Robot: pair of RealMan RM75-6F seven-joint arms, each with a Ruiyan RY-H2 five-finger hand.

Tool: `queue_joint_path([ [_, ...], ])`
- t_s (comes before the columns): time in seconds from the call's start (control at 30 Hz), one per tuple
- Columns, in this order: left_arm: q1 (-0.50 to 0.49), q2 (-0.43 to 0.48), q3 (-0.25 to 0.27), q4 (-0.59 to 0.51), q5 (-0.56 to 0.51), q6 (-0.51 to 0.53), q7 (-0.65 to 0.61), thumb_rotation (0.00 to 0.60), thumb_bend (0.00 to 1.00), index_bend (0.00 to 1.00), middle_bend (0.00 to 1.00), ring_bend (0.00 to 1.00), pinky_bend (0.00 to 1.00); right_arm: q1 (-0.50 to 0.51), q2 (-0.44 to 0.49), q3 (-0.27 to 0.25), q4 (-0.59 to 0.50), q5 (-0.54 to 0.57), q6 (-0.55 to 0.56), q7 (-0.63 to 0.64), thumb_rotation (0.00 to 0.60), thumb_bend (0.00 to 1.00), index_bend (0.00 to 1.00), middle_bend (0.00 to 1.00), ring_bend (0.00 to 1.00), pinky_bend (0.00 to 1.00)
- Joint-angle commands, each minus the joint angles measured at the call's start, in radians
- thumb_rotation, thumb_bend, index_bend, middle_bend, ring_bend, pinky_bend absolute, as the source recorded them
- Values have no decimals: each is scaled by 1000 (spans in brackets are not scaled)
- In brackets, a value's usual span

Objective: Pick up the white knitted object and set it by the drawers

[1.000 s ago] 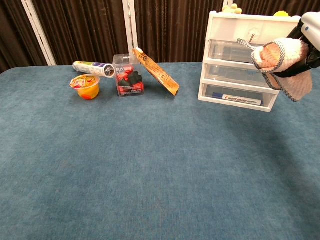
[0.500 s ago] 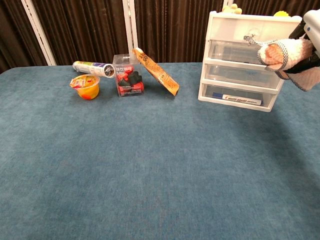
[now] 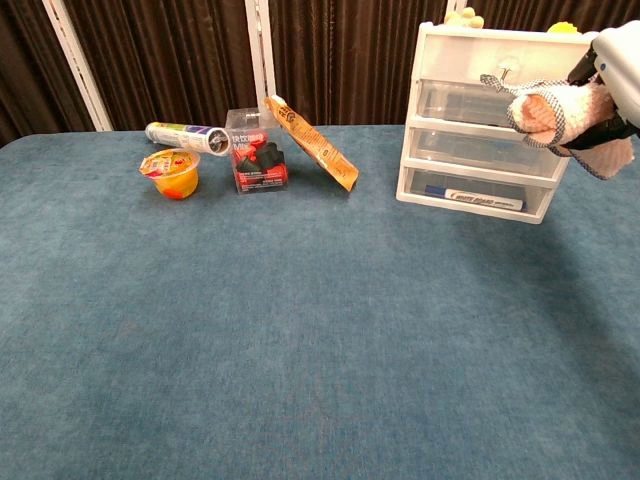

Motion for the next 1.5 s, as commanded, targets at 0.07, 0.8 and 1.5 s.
queue_joint_path([
  [0.07, 0, 1, 1, 0, 2, 0, -1, 600, 62, 0, 0, 0, 0, 0, -2, 0, 5, 3, -7, -5, 600, 230, 861, 1000, 948, 975],
  [0.8, 0, -2, 3, -1, 5, 0, 4, 600, 61, 0, 0, 0, 0, -2, 19, 25, -3, 23, -20, -25, 600, 229, 861, 1000, 948, 975],
  [1.5, 2, -5, 3, 3, 10, 7, 5, 600, 62, 0, 0, 0, 0, -14, 10, 20, 13, 30, -28, -18, 600, 230, 861, 1000, 948, 975],
])
